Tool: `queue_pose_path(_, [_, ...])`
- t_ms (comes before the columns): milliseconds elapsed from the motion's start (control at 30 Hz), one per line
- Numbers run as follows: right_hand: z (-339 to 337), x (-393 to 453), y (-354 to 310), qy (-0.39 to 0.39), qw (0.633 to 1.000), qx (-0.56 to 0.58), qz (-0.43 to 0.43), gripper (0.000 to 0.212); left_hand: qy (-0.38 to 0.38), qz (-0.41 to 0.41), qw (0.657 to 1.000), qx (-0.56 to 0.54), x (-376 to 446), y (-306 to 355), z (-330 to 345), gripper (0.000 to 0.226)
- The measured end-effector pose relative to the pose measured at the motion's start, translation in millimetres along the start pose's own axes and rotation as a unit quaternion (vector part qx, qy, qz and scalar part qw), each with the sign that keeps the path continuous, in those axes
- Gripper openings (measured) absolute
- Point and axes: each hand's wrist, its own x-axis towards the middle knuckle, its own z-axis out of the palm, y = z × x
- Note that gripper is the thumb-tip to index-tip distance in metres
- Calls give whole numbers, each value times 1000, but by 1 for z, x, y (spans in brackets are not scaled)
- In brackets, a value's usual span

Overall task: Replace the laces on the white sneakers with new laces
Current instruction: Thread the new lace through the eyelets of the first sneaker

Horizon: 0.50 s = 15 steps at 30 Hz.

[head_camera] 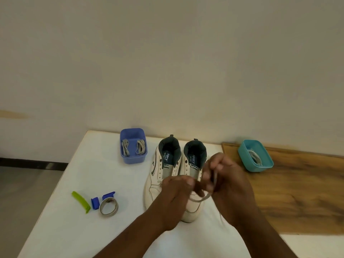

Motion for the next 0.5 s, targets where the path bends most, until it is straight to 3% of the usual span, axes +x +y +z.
queue_pose_path(67, [4, -6, 6, -180, 974, -106, 87, 20, 9, -81, 972, -219, 6, 12, -6, 73])
queue_pose_path(133, [7, -10, 12, -324, 912, -168, 188, 21, 12, -125, 943, -307, 10, 23, -15, 73])
queue_pose_path(267, [-1, -11, 19, -417, 804, -266, 331, 16, 137, -111, 902, -393, 13, 27, -27, 38])
queue_pose_path(333, [-5, -10, 26, -379, 808, -315, 324, 28, 201, -101, 919, -324, 14, 21, -32, 32])
queue_pose_path(400, [-4, -8, 31, -227, 861, -362, 276, 47, 219, -89, 959, -160, 11, 17, -30, 31])
queue_pose_path(467, [-3, -2, 35, -58, 910, -336, 236, 58, 160, -94, 981, -57, 5, 17, -23, 29])
queue_pose_path(500, [-2, 3, 35, -19, 925, -295, 238, 58, 121, -96, 988, -20, 2, 16, -18, 28])
